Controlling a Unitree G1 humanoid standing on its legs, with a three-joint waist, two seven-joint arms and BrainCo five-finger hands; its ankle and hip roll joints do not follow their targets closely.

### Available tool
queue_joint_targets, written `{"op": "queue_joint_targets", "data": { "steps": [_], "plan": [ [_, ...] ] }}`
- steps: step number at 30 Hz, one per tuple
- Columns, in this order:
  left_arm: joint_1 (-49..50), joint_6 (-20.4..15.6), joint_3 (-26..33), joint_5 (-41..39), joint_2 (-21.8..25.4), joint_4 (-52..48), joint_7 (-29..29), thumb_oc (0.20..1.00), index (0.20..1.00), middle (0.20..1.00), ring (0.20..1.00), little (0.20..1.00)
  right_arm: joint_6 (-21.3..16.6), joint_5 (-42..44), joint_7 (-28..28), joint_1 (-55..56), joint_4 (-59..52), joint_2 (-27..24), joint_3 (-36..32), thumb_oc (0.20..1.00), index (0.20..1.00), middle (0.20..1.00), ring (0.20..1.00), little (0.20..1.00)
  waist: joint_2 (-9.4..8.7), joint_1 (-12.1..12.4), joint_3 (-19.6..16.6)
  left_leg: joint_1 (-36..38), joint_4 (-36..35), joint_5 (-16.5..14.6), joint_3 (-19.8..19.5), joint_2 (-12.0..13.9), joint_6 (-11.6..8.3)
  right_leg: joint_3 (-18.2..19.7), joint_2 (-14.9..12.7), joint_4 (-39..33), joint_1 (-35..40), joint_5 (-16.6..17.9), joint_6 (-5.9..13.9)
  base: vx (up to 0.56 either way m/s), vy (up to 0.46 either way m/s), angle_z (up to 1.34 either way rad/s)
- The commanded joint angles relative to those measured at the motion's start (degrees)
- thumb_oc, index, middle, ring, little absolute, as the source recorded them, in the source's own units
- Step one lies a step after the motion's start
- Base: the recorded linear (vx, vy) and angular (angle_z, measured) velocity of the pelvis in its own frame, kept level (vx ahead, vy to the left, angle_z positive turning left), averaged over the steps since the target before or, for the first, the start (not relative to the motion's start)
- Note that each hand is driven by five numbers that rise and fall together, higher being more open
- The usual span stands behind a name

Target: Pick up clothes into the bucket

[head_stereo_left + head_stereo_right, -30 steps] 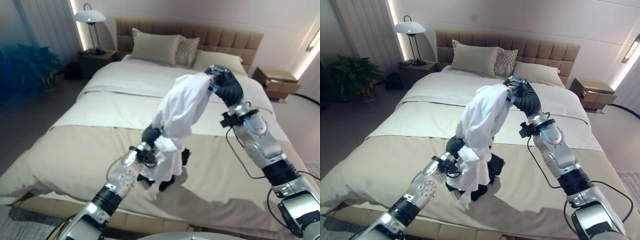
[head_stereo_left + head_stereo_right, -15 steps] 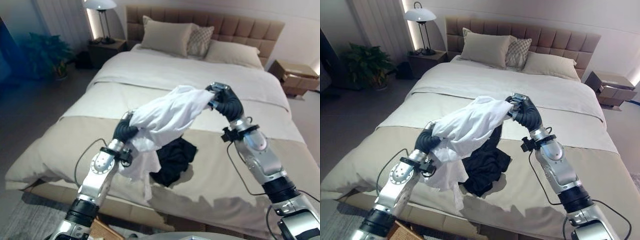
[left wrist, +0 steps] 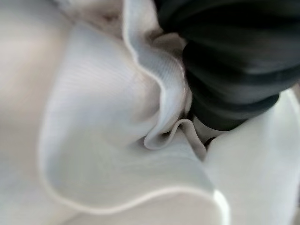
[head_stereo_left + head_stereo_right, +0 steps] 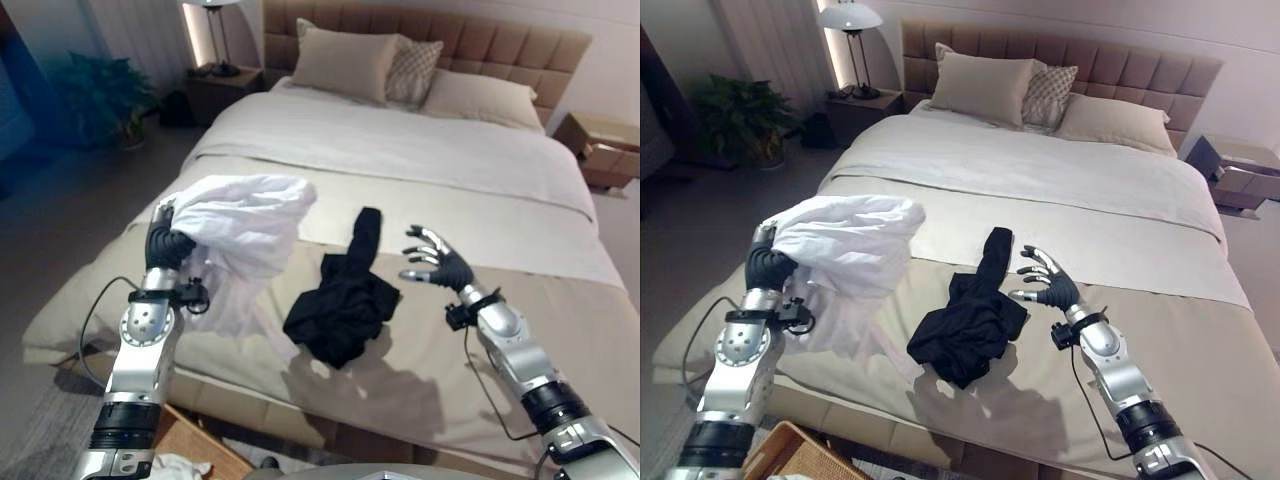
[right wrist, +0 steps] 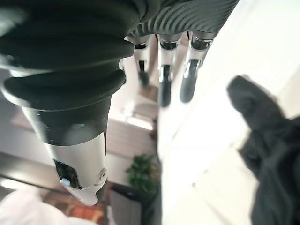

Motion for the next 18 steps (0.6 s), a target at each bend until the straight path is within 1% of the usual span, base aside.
{"op": "queue_joint_targets", "data": {
  "steps": [1, 3, 7, 8, 9, 11, 12, 13, 15, 16, 17, 18],
  "plan": [
    [1.4, -4.5, 3.3, 3.8, 2.0, -2.2, 3.5, 0.200, 0.200, 0.200, 0.200, 0.200, -3.1, -4.1, -3.7, 0.5, -2.4, 0.9, -3.6, 1.000, 1.000, 1.000, 1.000, 1.000, -1.57, 0.7, -2.9, -4.8, 6.6, -2.1, 0.5, 1.0, 0.48, -1.7, -2.9, 8.4, -4.6, -0.2, 0.27, -0.02, -0.024, 0.42],
    [3.0, -4.4, 3.8, 4.1, 1.2, -2.4, 3.9, 0.200, 0.200, 0.200, 0.200, 0.200, -3.3, -4.4, -4.5, 2.2, -2.7, 1.1, -4.8, 1.000, 1.000, 1.000, 1.000, 1.000, -1.53, 1.0, -2.4, -5.4, 6.7, -1.7, -0.8, 1.2, 0.17, -3.1, -2.8, 9.7, -4.7, -1.1, -0.07, -0.04, -0.030, 0.46],
    [5.1, -3.5, 4.5, 7.6, 0.8, -1.1, 5.9, 0.200, 0.200, 0.200, 0.200, 0.200, -4.0, -3.9, -5.5, 4.3, -3.5, 1.3, -6.8, 1.000, 1.000, 1.000, 1.000, 1.000, -1.49, 1.6, -1.0, -7.6, 7.7, -0.7, -4.2, 1.7, -0.79, -6.3, -2.2, 12.8, -5.6, -3.1, -0.98, -0.06, -0.055, 0.42],
    [5.1, -3.4, 4.5, 7.7, 0.8, -1.1, 6.0, 0.200, 0.200, 0.200, 0.200, 0.200, -4.0, -3.9, -5.5, 4.3, -3.5, 1.3, -6.8, 1.000, 1.000, 1.000, 1.000, 1.000, -1.47, 1.5, -1.0, -7.7, 7.8, -0.7, -4.4, 1.7, -0.84, -6.5, -2.2, 12.9, -5.6, -3.2, -1.02, -0.12, -0.091, 0.52],
    [5.3, -2.9, 4.8, 9.5, 1.2, -0.4, 6.5, 0.200, 0.200, 0.200, 0.200, 0.200, -4.3, -3.5, -5.8, 5.0, -4.2, 1.2, -7.6, 1.000, 1.000, 1.000, 1.000, 1.000, -1.58, 2.1, 0.3, -9.3, 8.5, 0.2, -6.1, 2.0, -1.47, -8.3, -1.6, 14.0, -6.0, -4.0, -1.59, -0.15, -0.102, 0.57],
    [5.0, -2.6, 4.8, 10.1, 1.2, 0.2, 7.0, 0.200, 0.200, 0.200, 0.200, 0.200, -4.7, -3.3, -6.3, 5.0, -4.7, 1.0, -8.1, 1.000, 1.000, 1.000, 1.000, 1.000, -1.38, 2.6, 1.8, -11.4, 8.7, 1.4, -8.3, 2.6, -2.54, -10.7, -0.7, 15.1, -6.6, -5.3, -2.44, -0.23, -0.135, 0.62],
    [4.8, -2.4, 4.6, 10.9, 1.2, 0.4, 7.4, 0.200, 0.200, 0.200, 0.200, 0.200, -4.9, -3.2, -6.7, 4.9, -5.0, 0.9, -8.5, 1.000, 1.000, 1.000, 1.000, 1.000, -1.24, 2.8, 2.8, -13.0, 8.3, 3.1, -9.3, 3.0, -3.25, -12.0, -0.1, 15.4, -7.3, -5.6, -2.77, -0.32, -0.096, 0.72],
    [4.3, -2.4, 4.7, 11.2, 1.1, 1.0, 7.6, 0.200, 0.200, 0.200, 0.200, 0.200, -5.3, -3.1, -7.1, 4.8, -5.3, 0.4, -9.0, 1.000, 1.000, 1.000, 1.000, 1.000, -0.47, 2.6, 4.1, -15.1, 6.5, 6.0, -10.9, 3.8, -4.17, -13.9, 0.4, 16.6, -9.5, -6.3, -3.22, -0.25, -0.051, 0.71],
    [4.2, -2.4, 4.7, 11.3, 1.0, 1.0, 7.6, 0.200, 0.200, 0.200, 0.200, 0.200, -5.4, -3.1, -7.1, 4.7, -5.2, 0.4, -9.0, 1.000, 1.000, 1.000, 1.000, 1.000, -0.39, 2.4, 3.9, -15.4, 6.2, 6.2, -11.2, 3.8, -4.24, -14.1, 0.4, 16.7, -9.7, -6.4, -3.27, -0.12, 0.000, 0.52],
    [4.2, -2.1, 5.1, 11.7, 0.9, 1.8, 8.3, 0.200, 0.200, 0.200, 0.200, 0.200, -5.4, -3.2, -7.4, 4.5, -5.4, 0.2, -9.2, 1.000, 1.000, 1.000, 1.000, 1.000, 0.25, 2.1, 4.4, -16.3, 3.1, 8.6, -11.6, 5.1, -4.55, -15.1, 0.9, 17.6, -11.7, -6.8, -3.44, -0.07, -0.006, 0.55],
    [3.9, -1.9, 5.2, 12.1, 0.6, 2.6, 8.8, 0.200, 0.200, 0.200, 0.200, 0.200, -5.4, -3.8, -7.6, 4.3, -5.5, -0.3, -9.2, 1.000, 1.000, 1.000, 1.000, 1.000, 0.18, 1.5, 4.9, -16.8, 3.0, 8.1, -10.7, 5.6, -4.86, -14.4, 0.7, 18.8, -12.5, -7.9, -3.16, -0.16, 0.049, 0.69],
    [3.8, -2.0, 5.1, 12.1, 0.6, 2.7, 8.9, 0.200, 0.200, 0.200, 0.200, 0.200, -5.4, -3.8, -7.7, 4.2, -5.4, -0.3, -9.2, 1.000, 1.000, 1.000, 1.000, 1.000, 0.35, 1.8, 5.2, -17.5, 3.5, 9.2, -10.7, 5.3, -4.63, -15.3, 0.3, 19.0, -13.1, -6.7, -3.55, -0.16, 0.051, 0.42]
  ]
}}
